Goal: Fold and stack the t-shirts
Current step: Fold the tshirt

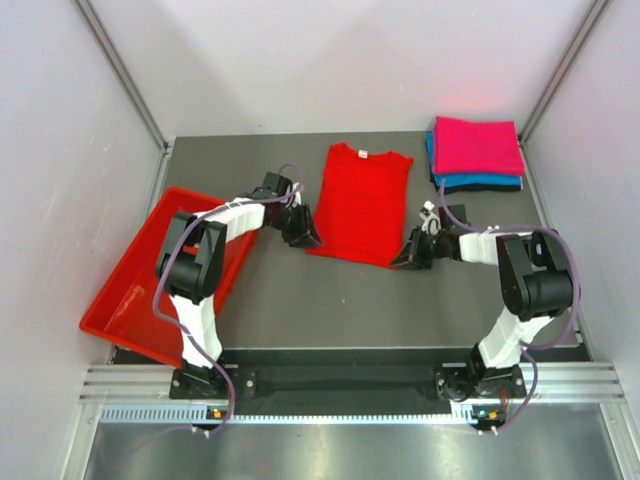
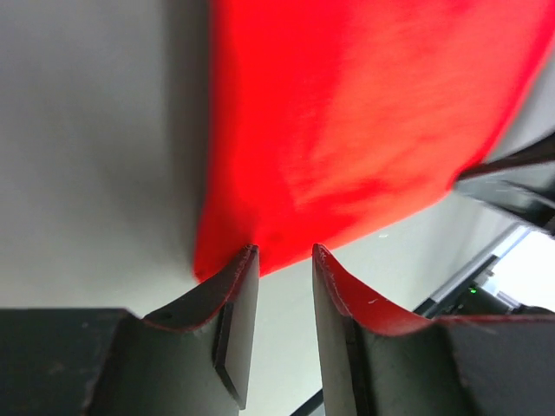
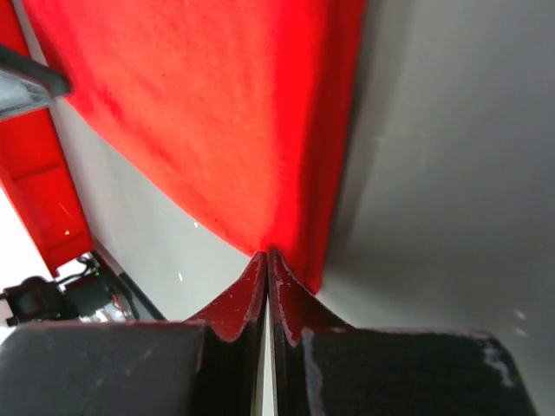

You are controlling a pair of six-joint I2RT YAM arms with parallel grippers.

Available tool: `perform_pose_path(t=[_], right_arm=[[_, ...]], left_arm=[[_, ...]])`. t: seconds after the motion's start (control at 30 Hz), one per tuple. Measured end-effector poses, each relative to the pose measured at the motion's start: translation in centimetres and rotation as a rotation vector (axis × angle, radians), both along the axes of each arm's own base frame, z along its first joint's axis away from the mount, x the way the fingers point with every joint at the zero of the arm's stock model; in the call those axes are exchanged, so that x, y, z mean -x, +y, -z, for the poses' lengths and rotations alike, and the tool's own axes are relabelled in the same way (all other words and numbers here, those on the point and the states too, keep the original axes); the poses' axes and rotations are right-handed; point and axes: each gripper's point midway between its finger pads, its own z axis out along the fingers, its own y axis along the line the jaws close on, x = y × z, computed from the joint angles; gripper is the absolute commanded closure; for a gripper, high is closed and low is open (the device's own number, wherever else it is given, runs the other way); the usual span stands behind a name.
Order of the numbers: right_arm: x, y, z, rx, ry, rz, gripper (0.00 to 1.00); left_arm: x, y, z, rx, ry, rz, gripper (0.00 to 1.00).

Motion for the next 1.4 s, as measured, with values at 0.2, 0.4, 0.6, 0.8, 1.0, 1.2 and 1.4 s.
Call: perform_pose_path(t=[0.2, 0.4, 0.6, 0.8, 1.0, 1.2, 1.4], right_arm=[[0.0, -1.5, 0.0, 0.048, -0.014, 0.028, 1.0], [0.5, -2.4, -1.1, 0.106, -0.022, 0.05, 1.0], [0.8, -3.0, -1.6, 0.144, -0.012, 0.061, 0.92], [0.3, -2.8, -1.7, 0.146, -0.013, 0.054, 0.85], [0.7, -3.1, -0.9, 0.166, 0.017, 0.05, 0.71], [0.9, -3.3, -1.0, 0.189, 0.011, 0.048, 0.56], [0.5, -2.9, -1.6, 0.181, -0.009, 0.038, 0.53]], left_arm=[[0.7, 0.8, 1.4, -0.049, 0.04, -0.014, 0.63], [0.0, 1.9, 0.5, -0.135, 0.016, -0.009, 0.62], [-0.1, 1.6, -0.8, -0.115, -0.023, 0.034, 0.62], [2.3, 1.8, 1.2, -0.1, 0.05, 0.056, 0.63], [3.3, 2.3, 2.1, -0.118, 0.076, 0.061, 0.63], [2.9, 2.8, 1.9, -0.154, 0.063, 0.052, 0.59], [2.1, 3.2, 0.4, -0.137, 0.027, 0.04, 0.6]])
